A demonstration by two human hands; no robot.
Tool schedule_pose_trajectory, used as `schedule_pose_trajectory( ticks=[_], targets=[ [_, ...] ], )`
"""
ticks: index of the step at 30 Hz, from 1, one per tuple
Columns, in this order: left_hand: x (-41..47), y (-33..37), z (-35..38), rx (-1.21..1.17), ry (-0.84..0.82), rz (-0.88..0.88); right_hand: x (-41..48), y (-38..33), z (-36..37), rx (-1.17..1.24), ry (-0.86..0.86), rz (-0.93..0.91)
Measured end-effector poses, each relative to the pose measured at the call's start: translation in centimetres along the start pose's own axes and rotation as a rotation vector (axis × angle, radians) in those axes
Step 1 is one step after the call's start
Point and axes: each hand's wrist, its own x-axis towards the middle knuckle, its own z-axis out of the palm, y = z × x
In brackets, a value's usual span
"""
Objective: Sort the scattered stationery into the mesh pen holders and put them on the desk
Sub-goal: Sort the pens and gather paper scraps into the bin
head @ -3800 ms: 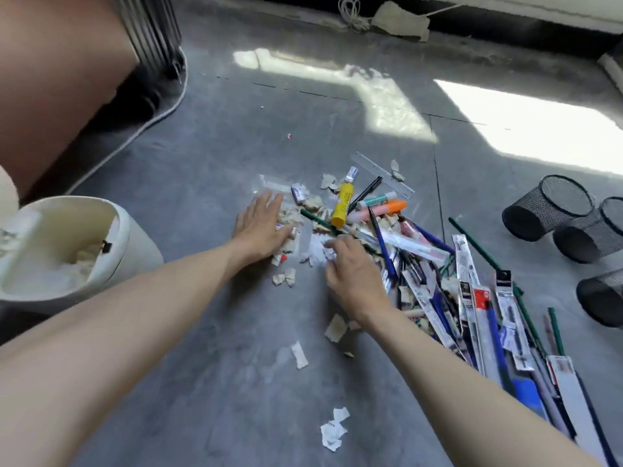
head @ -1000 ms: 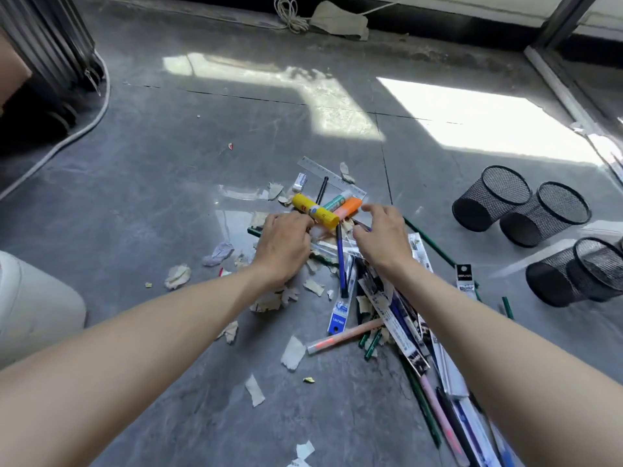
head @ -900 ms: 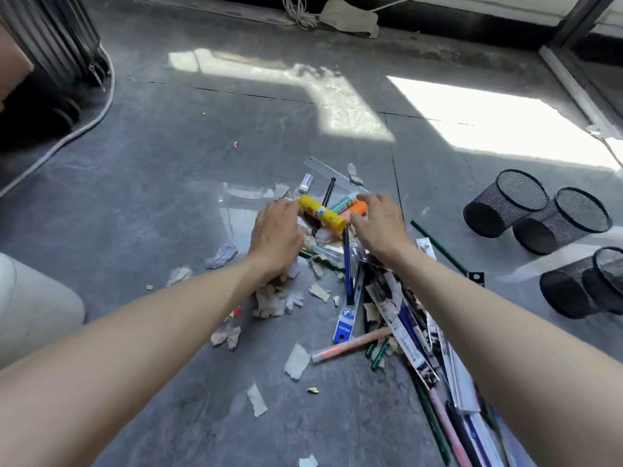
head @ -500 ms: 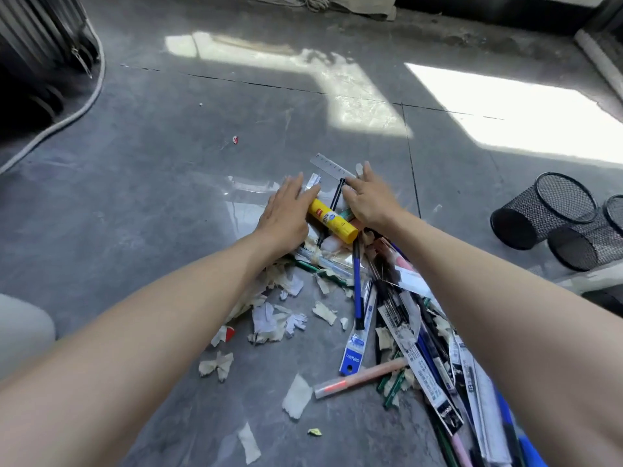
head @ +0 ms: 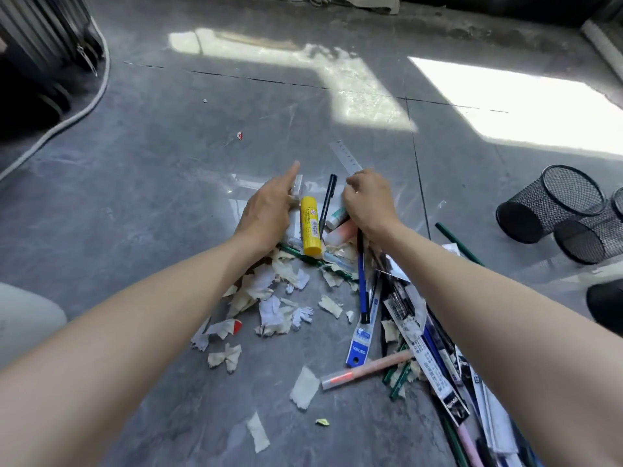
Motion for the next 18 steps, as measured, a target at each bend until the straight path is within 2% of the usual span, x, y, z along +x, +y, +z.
schedule_pose_trajectory(
  ticks=[3,5,9,11,15,18],
  targets=[
    [-0.2,-0.8,-0.9,0.052,-0.002,-0.087,-1.2,-3.0,0.7,-0.014,0.073,-0.070],
    [-0.6,-1.3,-1.5,0.057,-0.021,-0.084,-2.2,-5.1,1.6,0.015,0.012,-0.089],
    [-2.5,-3.0,-2.2,0.132,-0.080,0.053,-4.8,-7.4,3.3,-0.121,-0.132,-0.066],
    [-3.5,-3.1,-2.7,0.073,-0.142,0.073,-5.3,-7.3,3.3,-0.153,-0.111,-0.024],
    [-5.6,-2.1,-3.3,-0.073,-0.286,-0.046,-5.1,-5.7,1.7,-0.190,-0.099,0.052],
    [-7.4,-1.6,-3.0,-0.124,-0.352,-0.007,-5.4,-3.8,0.4,-0.211,-0.092,0.118]
  ],
)
